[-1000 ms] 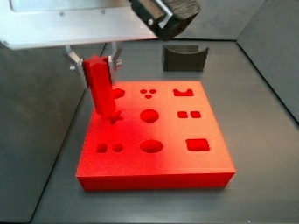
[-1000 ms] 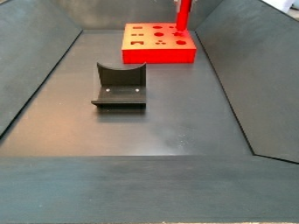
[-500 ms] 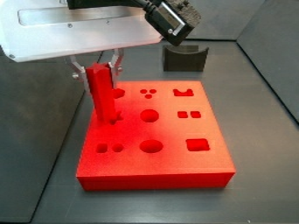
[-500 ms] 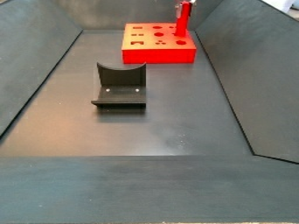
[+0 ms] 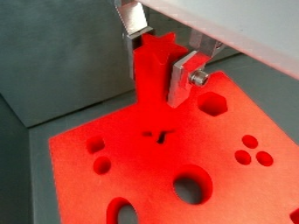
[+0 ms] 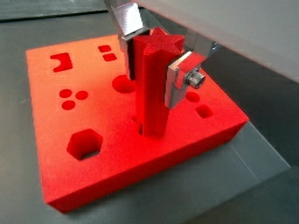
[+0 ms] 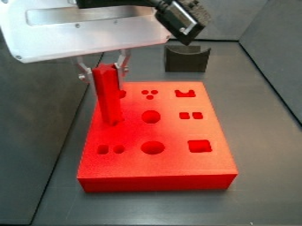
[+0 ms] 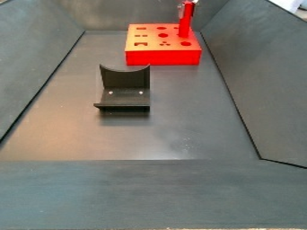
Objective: Pick up the star object. Move up. Move to above the board. Insert the star object.
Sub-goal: Insert the star object.
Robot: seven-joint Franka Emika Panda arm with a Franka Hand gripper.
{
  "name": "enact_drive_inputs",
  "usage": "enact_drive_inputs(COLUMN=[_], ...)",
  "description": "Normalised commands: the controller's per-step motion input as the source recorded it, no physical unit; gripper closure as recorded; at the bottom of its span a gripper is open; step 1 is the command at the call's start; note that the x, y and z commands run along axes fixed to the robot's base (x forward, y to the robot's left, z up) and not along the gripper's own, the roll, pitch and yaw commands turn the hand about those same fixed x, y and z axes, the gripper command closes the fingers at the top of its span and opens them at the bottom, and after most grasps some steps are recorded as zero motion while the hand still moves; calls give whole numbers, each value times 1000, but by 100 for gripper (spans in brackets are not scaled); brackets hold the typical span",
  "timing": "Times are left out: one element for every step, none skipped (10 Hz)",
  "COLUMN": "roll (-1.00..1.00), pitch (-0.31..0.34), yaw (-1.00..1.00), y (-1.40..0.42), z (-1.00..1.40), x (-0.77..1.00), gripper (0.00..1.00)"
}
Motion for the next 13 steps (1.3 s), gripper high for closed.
enact_drive_inputs(roll=[163, 249, 126, 0, 119, 204, 229, 191, 177, 181, 0, 0, 0], pitch=[29, 27, 0, 4, -44, -150, -197, -219, -223, -217, 9, -6, 0], yaw=[214, 311, 206, 0, 0, 0, 0, 6, 14, 26, 0, 0, 0], y=[0, 11, 0, 0, -43, -71, -114, -137, -131, -94, 0, 0, 0], z=[-277, -397, -400, 0, -137, -486, -700, -711, -717, -711, 0, 0, 0], x=[160, 26, 0, 0, -46, -134, -117, -91, -77, -49, 0, 0, 0], gripper=[100, 100, 100, 100, 100, 100, 100, 100, 100, 100, 100, 100, 100])
